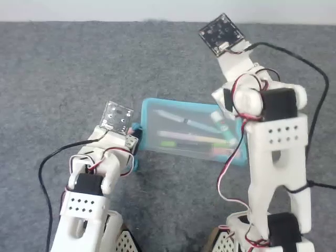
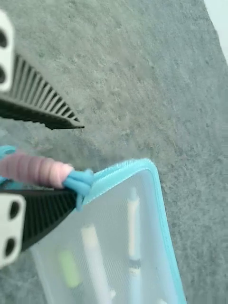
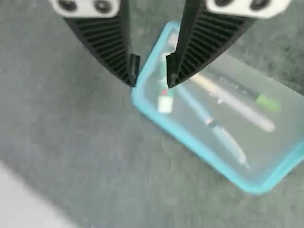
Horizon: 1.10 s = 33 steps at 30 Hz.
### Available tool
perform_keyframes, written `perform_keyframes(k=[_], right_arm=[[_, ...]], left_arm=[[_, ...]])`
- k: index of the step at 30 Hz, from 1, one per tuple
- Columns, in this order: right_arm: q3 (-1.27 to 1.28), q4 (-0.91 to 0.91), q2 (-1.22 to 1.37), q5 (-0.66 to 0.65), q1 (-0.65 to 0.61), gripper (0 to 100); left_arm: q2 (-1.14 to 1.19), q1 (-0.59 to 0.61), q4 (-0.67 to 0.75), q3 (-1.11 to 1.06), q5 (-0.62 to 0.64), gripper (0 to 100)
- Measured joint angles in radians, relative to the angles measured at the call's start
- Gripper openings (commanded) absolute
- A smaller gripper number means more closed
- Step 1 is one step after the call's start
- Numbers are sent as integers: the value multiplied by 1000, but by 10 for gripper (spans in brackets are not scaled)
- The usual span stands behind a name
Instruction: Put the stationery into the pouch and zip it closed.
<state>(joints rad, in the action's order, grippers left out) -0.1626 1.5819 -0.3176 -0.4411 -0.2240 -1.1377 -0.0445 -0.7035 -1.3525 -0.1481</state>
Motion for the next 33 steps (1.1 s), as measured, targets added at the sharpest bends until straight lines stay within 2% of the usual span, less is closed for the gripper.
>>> perform_keyframes(k=[6, 15, 20, 23, 25, 28, 30, 33], right_arm=[[193, -74, 2, 3, -3, 113], [549, -368, 2, 3, 8, 112], [738, -598, 2, 14, -68, 108], [787, -690, 2, 66, -117, 46], [796, -720, 2, 86, -129, 13], [798, -732, 5, 94, -127, 24], [798, -732, 34, 95, -127, 60], [798, -732, 75, 103, -129, 128]], left_arm=[[-2, -86, 176, -75, 86, 246], [-2, -101, 203, -81, 95, 245], [-2, -104, 203, -81, 95, 141], [-2, -114, 203, -112, 95, 68], [-2, -117, 203, -121, 95, 53], [-2, -106, 203, -121, 92, 146], [-2, -87, 198, -121, 69, 231], [-2, -71, 155, -121, -11, 309]])
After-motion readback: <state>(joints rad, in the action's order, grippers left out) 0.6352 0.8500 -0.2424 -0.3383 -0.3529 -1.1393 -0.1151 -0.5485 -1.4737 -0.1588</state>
